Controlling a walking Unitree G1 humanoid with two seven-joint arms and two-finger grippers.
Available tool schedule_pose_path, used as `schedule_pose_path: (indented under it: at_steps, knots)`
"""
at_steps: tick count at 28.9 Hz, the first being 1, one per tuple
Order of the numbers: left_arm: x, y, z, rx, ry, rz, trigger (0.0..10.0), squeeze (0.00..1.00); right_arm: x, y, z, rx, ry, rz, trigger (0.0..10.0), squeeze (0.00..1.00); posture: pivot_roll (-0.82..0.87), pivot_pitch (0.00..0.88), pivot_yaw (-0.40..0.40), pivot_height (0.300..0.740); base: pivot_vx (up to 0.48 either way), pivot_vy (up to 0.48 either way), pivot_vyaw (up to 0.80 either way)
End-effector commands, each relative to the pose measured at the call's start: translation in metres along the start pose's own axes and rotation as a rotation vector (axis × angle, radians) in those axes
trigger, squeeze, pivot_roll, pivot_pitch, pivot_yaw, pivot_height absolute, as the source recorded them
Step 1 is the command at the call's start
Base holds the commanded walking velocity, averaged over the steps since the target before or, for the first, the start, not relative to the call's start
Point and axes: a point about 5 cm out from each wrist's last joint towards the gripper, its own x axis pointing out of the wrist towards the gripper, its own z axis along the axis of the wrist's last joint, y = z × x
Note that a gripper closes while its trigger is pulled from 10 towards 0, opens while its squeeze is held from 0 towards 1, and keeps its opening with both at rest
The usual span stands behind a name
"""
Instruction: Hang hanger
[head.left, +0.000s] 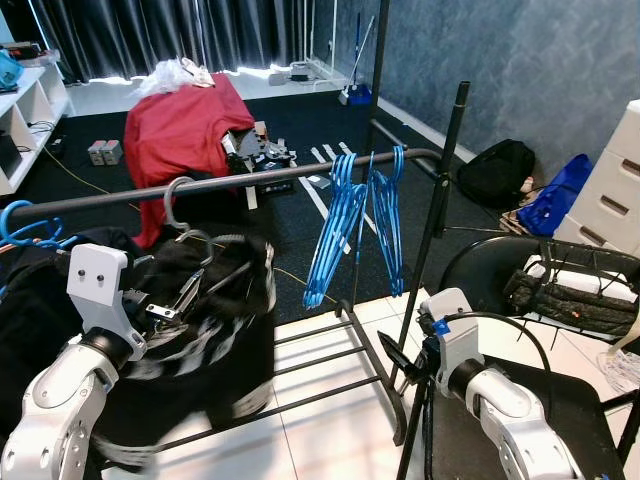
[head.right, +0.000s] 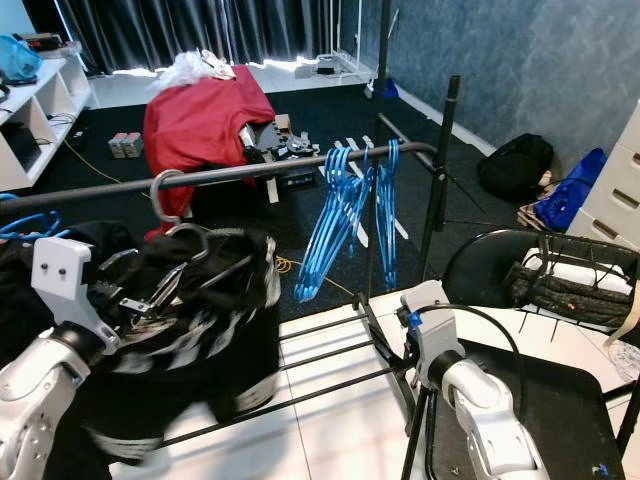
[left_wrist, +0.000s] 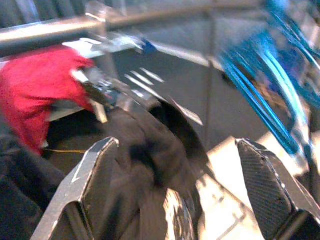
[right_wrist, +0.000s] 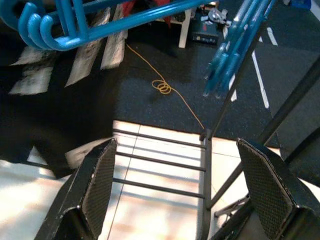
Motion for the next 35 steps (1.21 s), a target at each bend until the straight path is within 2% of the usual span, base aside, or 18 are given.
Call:
schedule_pose_path:
  at_steps: [1,4,9,13,14,15,17,18,19,20,22,24,25,27,28,29,31,35]
  knots:
    - [-0.001,-0.006,-0.005,0.022,0.050,-0.058,10.0,0.00,0.001,0.002,-0.004,0.022,0.010,0.015,10.0,0.00,-0.10,0.000,0.002,0.740,0.000,0.000,0.00]
    - [0.003,-0.007,-0.001,0.034,0.024,-0.035,10.0,0.00,0.001,0.002,-0.004,0.024,0.010,0.014,10.0,0.00,-0.10,0.000,0.002,0.740,0.000,0.000,0.00]
    - [0.028,-0.010,0.019,0.066,-0.076,0.090,10.0,0.00,0.002,0.002,-0.003,0.032,0.010,0.013,10.0,0.00,-0.11,0.000,0.012,0.740,0.000,0.000,0.00]
    - [0.034,-0.014,0.019,0.057,-0.077,0.098,10.0,0.00,0.002,0.002,-0.003,0.033,0.011,0.015,10.0,0.00,-0.11,0.000,0.015,0.740,0.000,0.000,0.00]
    - [0.043,-0.022,0.016,0.043,-0.071,0.101,10.0,0.00,0.003,0.003,-0.003,0.035,0.011,0.016,10.0,0.00,-0.11,0.000,0.018,0.740,0.000,0.000,0.00]
    - [0.043,-0.022,0.016,0.043,-0.071,0.101,10.0,0.00,0.003,0.003,-0.003,0.035,0.011,0.016,10.0,0.00,-0.11,0.000,0.018,0.740,0.000,0.000,0.00]
    - [0.062,-0.045,0.001,0.018,0.025,0.127,10.0,0.00,0.003,0.004,-0.003,0.036,0.008,0.012,10.0,0.00,-0.12,0.000,0.036,0.740,0.000,0.000,0.00]
    - [0.062,-0.045,0.001,0.018,0.025,0.127,10.0,0.00,0.003,0.004,-0.003,0.036,0.008,0.012,10.0,0.00,-0.12,0.000,0.036,0.740,0.000,0.000,0.00]
    - [0.067,-0.048,-0.006,-0.007,0.081,0.176,10.0,0.00,0.004,0.004,-0.003,0.037,0.006,0.008,10.0,0.00,-0.12,0.000,0.040,0.740,0.000,0.000,0.00]
    - [0.068,-0.047,-0.012,-0.013,0.135,0.232,10.0,0.00,0.004,0.004,-0.003,0.038,0.005,0.006,10.0,0.00,-0.12,0.000,0.039,0.740,0.000,0.000,0.00]
    - [0.068,-0.047,-0.012,-0.013,0.135,0.232,10.0,0.00,0.004,0.004,-0.003,0.038,0.005,0.006,10.0,0.00,-0.12,0.000,0.039,0.740,0.000,0.000,0.00]
    - [0.068,-0.043,-0.019,-0.017,0.192,0.306,10.0,0.00,0.004,0.004,-0.003,0.039,0.005,0.004,10.0,0.00,-0.12,0.000,0.042,0.740,0.000,0.000,0.00]
    - [0.068,-0.043,-0.019,-0.017,0.192,0.306,10.0,0.00,0.004,0.004,-0.003,0.039,0.005,0.004,10.0,0.00,-0.12,0.000,0.042,0.740,0.000,0.000,0.00]
    - [0.067,-0.034,-0.019,0.043,0.216,0.376,10.0,0.00,0.004,0.005,-0.003,0.041,0.004,0.005,10.0,0.00,-0.12,0.000,0.043,0.740,0.000,0.000,0.00]
    - [0.067,-0.034,-0.019,0.043,0.216,0.376,10.0,0.00,0.004,0.005,-0.003,0.041,0.004,0.005,10.0,0.00,-0.12,0.000,0.043,0.740,0.000,0.000,0.00]
    - [0.064,-0.027,-0.020,0.052,0.231,0.420,10.0,0.00,0.004,0.005,-0.003,0.042,0.004,0.006,10.0,0.00,-0.12,0.000,0.043,0.740,0.000,0.000,0.00]
    - [0.064,-0.027,-0.020,0.052,0.231,0.420,10.0,0.00,0.004,0.005,-0.003,0.042,0.004,0.006,10.0,0.00,-0.12,0.000,0.043,0.740,0.000,0.000,0.00]
    - [0.054,-0.005,-0.026,0.075,0.292,0.526,10.0,0.00,0.004,0.006,-0.003,0.049,0.004,0.008,10.0,0.00,-0.11,0.000,0.043,0.740,0.000,0.000,0.00]
